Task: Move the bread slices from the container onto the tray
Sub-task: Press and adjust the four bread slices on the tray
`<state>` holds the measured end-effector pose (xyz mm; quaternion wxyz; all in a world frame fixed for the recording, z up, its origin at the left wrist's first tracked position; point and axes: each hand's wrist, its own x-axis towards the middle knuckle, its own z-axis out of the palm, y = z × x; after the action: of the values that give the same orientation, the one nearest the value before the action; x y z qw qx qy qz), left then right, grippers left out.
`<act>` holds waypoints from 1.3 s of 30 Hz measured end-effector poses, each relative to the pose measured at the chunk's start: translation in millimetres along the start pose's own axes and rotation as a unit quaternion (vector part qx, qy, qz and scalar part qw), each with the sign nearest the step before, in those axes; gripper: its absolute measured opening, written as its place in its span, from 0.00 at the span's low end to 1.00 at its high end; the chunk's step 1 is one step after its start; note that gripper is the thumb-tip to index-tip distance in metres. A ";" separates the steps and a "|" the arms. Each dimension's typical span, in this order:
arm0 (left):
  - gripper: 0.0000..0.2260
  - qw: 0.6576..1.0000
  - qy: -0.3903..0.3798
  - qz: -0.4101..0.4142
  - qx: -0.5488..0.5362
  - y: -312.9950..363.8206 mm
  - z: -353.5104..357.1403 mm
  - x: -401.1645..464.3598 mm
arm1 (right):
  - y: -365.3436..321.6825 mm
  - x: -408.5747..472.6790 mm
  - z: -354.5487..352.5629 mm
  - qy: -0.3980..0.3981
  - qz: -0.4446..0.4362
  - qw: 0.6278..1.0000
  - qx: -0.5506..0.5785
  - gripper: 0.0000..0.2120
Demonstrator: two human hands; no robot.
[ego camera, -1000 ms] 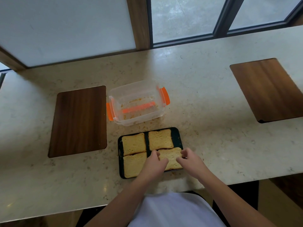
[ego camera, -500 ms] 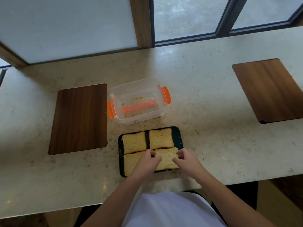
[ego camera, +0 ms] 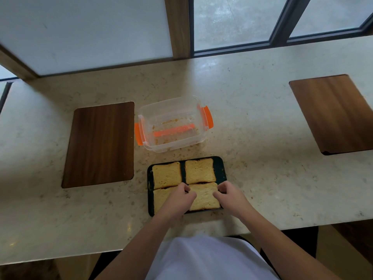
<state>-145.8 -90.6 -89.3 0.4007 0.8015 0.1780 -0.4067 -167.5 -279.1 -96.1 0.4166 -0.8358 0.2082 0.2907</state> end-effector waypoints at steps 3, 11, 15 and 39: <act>0.17 0.999 0.019 0.021 0.019 5.7 -5.1 6.3 | -3.7 5.2 -3.3 0.024 -0.007 0.999 0.021 0.18; 0.27 0.999 0.036 0.031 -0.007 25.5 -6.5 15.4 | -25.2 19.8 -0.8 0.006 -0.010 1.000 0.023 0.30; 0.26 0.999 0.036 0.037 -0.012 26.7 -2.0 15.9 | -25.3 22.2 3.4 0.001 -0.010 1.000 0.018 0.29; 0.15 0.999 0.009 0.035 -0.018 37.5 10.5 20.9 | -8.9 27.0 -10.1 0.020 -0.004 1.000 -0.011 0.22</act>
<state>-115.6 -122.8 -91.0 0.4278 0.8036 0.1608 -0.3813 -139.0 -285.1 -103.9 0.4045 -0.8467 0.2099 0.2747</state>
